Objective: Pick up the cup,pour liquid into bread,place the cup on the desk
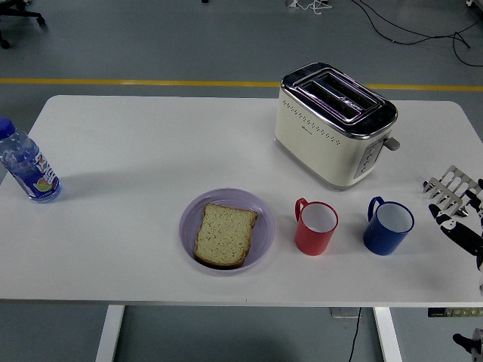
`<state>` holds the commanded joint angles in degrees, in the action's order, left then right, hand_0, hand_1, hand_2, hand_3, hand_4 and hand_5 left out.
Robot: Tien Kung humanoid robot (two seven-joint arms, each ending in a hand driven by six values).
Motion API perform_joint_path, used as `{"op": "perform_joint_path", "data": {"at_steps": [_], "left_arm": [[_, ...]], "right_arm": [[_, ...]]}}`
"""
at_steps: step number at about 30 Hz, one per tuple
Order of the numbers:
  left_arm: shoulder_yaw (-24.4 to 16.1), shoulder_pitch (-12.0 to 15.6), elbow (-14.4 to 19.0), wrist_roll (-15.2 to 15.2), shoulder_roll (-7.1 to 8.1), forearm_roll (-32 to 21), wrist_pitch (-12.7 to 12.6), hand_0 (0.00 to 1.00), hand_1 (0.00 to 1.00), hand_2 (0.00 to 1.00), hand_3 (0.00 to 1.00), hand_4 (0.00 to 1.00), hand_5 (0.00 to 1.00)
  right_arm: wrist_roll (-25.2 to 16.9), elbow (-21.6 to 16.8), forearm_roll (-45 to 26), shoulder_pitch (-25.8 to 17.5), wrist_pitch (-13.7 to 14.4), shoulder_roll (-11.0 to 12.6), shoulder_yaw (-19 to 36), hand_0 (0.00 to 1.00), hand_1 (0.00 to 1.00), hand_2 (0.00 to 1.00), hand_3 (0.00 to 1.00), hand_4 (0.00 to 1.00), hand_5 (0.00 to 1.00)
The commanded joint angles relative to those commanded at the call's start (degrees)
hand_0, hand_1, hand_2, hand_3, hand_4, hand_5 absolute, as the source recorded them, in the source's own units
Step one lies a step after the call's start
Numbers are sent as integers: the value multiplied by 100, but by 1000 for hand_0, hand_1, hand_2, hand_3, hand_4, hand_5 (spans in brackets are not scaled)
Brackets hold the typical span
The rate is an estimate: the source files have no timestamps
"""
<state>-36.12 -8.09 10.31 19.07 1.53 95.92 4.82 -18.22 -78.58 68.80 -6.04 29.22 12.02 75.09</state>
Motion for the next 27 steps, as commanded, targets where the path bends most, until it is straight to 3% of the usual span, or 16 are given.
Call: {"op": "perform_joint_path", "data": {"at_steps": [12, 27], "left_arm": [[13, -12, 0, 0, 11, 21, 20, 375, 363, 444, 621, 354, 998], [32, -11, 0, -15, -10, 26, 42, 374, 361, 444, 617, 349, 998]], "right_arm": [[-56, -261, -12, -365, -85, -7, -372, 952, 877, 965, 998, 998, 89], [-62, 313, -382, 14, 135, -147, -822, 951, 869, 962, 998, 998, 105]]}}
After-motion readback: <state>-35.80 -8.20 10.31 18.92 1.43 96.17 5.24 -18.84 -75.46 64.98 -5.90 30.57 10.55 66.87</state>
